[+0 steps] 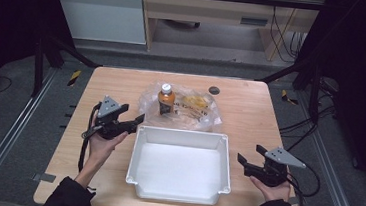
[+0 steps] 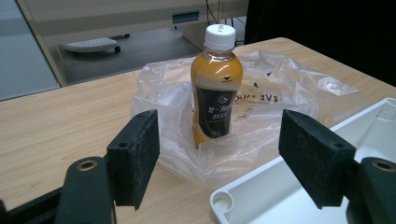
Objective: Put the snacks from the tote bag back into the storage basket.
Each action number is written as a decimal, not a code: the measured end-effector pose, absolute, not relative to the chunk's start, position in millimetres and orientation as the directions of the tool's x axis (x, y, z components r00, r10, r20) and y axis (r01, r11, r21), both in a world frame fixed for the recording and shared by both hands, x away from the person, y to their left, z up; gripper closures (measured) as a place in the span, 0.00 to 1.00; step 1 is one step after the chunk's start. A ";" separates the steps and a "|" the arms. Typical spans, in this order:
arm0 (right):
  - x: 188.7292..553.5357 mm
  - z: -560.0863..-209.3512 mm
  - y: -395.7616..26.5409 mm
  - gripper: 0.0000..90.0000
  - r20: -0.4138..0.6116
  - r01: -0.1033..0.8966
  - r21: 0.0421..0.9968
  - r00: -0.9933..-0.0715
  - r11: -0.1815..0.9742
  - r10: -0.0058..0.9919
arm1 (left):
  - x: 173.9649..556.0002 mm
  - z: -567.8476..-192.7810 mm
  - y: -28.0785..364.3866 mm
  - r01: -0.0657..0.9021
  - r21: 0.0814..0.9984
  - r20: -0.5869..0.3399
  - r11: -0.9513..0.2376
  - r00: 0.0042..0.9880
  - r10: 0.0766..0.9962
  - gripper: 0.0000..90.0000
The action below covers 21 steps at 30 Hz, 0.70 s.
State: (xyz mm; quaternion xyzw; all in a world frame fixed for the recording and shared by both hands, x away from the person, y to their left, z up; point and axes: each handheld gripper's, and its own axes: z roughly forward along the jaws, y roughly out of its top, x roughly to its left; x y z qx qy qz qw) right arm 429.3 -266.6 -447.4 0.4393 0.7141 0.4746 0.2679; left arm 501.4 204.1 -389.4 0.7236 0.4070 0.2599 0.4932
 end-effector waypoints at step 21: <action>429.4 -446.9 -266.8 0.25 0.035 0.370 0.915 -0.470 0.161 0.882 | 517.3 -384.4 185.3 0.318 0.927 -0.004 -0.198 0.538 0.843 0.32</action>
